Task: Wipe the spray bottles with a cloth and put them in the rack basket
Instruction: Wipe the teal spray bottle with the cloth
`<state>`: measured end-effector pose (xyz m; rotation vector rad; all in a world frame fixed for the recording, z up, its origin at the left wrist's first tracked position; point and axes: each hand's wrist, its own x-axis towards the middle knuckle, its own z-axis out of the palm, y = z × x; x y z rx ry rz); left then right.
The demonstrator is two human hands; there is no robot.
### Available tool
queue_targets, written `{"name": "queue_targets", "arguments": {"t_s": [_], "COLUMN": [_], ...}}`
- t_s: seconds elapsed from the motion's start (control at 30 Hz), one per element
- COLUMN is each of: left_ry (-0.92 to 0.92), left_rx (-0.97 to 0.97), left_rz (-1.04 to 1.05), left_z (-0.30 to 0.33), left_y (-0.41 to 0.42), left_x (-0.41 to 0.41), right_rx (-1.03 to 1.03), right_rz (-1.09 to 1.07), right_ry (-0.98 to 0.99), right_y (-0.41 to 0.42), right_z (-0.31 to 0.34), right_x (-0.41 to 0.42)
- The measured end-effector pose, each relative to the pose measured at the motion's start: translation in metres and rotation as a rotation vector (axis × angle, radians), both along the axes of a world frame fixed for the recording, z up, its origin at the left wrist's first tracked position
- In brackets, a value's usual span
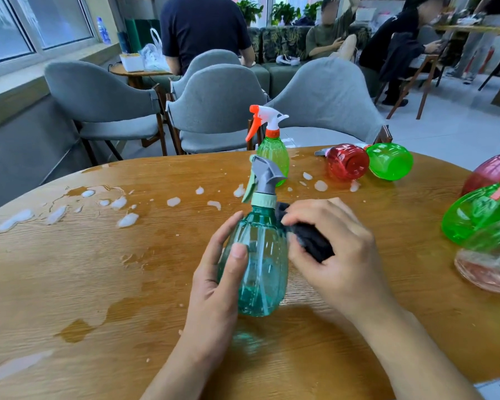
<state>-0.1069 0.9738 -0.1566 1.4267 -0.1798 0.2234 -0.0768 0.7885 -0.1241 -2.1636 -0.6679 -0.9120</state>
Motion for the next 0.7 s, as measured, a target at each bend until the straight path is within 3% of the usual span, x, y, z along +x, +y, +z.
{"name": "queue_targets", "arguments": {"t_s": [0.13,0.2,0.4,0.57,0.63,0.7], "left_ry": [0.012,0.015,0.07,0.139,0.141,0.135], "left_rx": [-0.042,-0.064,-0.112,-0.225,-0.237,-0.223], "left_rz": [0.001,0.005,0.056,0.124,0.141,0.15], "left_z": [-0.002,-0.001,0.0,0.007,0.007,0.006], "left_y": [0.005,0.006,0.01,0.027,0.034,0.036], "left_x": [0.001,0.002,0.006,0.013,0.015,0.016], "right_rx": [0.547,0.616,0.225,0.055,0.053,0.216], "right_rz": [0.279,0.318,0.281,0.431,0.478,0.485], "right_ry": [0.394,0.45,0.198,0.207,0.277,0.336], "right_y": [0.02,0.026,0.036,0.055,0.058,0.056], "right_z": [-0.001,-0.001,-0.009,-0.028,-0.031,-0.026], "right_x": [-0.003,-0.005,-0.01,-0.025,-0.029,-0.029]}}
